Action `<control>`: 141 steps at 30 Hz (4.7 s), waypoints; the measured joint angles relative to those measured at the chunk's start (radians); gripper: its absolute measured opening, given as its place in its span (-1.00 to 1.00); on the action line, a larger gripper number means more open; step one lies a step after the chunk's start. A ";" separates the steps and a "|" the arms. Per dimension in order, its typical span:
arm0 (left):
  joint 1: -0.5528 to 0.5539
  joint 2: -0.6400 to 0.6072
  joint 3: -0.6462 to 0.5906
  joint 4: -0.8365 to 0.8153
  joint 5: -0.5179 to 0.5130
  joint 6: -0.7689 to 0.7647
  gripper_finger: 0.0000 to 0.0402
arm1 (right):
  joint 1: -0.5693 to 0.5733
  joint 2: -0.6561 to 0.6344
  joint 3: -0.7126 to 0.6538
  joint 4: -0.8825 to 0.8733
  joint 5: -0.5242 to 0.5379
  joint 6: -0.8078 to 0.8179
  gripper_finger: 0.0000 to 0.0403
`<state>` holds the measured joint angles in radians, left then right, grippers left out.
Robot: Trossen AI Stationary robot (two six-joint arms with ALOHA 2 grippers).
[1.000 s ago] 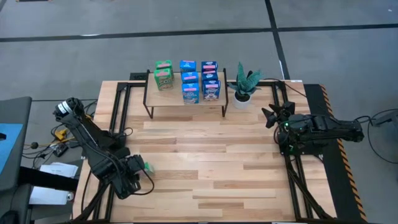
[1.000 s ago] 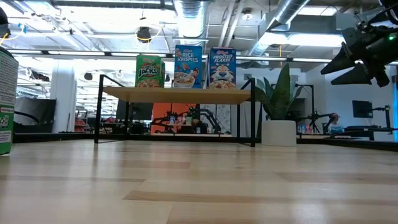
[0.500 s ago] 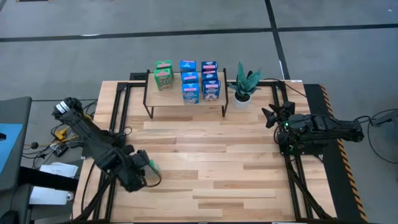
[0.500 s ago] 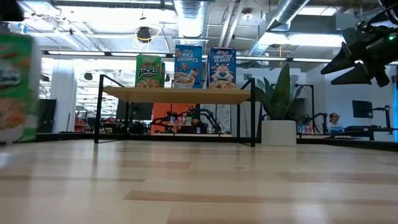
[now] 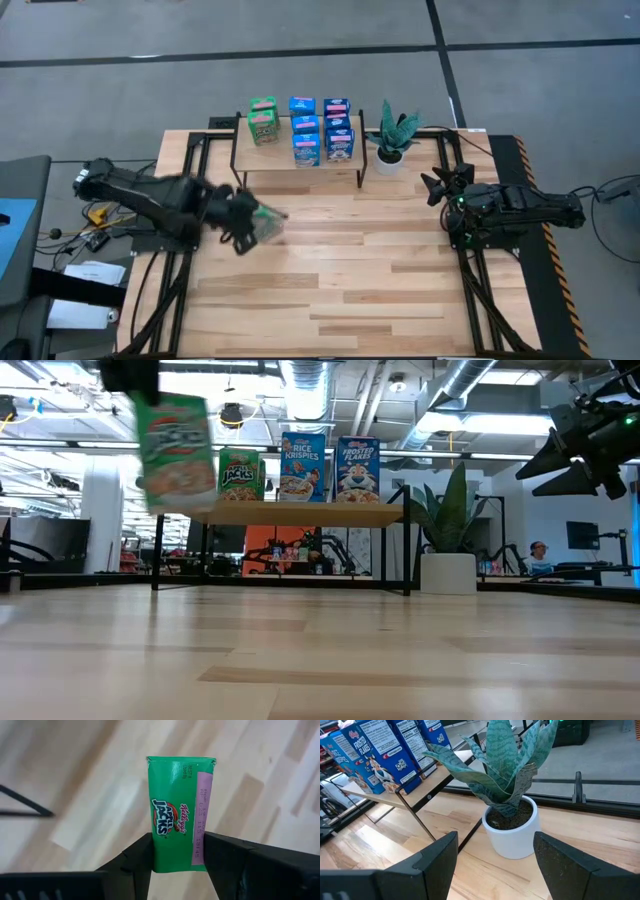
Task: Stack cereal on shelf
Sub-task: Put the green cereal box on the shelf aligned with the other green cereal boxes, then return to Home Position
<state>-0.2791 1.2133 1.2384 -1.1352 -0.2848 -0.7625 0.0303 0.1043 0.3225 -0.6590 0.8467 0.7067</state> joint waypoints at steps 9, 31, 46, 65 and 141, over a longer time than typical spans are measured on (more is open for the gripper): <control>0.307 0.006 0.166 -0.001 0.037 0.367 -0.29 | 0.000 0.000 0.000 0.000 0.000 0.000 0.42; 0.709 0.054 0.383 -0.140 0.080 0.851 -0.29 | 0.000 0.000 0.000 0.000 -0.004 0.000 0.42; 0.752 0.200 0.383 -0.129 0.142 1.193 -0.29 | 0.000 0.000 0.000 -0.001 -0.004 0.000 0.42; 0.778 0.229 0.501 -0.165 0.081 1.266 -0.29 | 0.000 0.000 0.000 -0.001 -0.003 0.000 0.42; 0.840 0.312 0.587 -0.200 -0.014 1.316 0.39 | 0.000 0.000 0.000 0.000 0.000 0.000 0.42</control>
<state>0.5609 1.5253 1.8257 -1.3353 -0.2991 0.5536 0.0303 0.1043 0.3225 -0.6594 0.8463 0.7071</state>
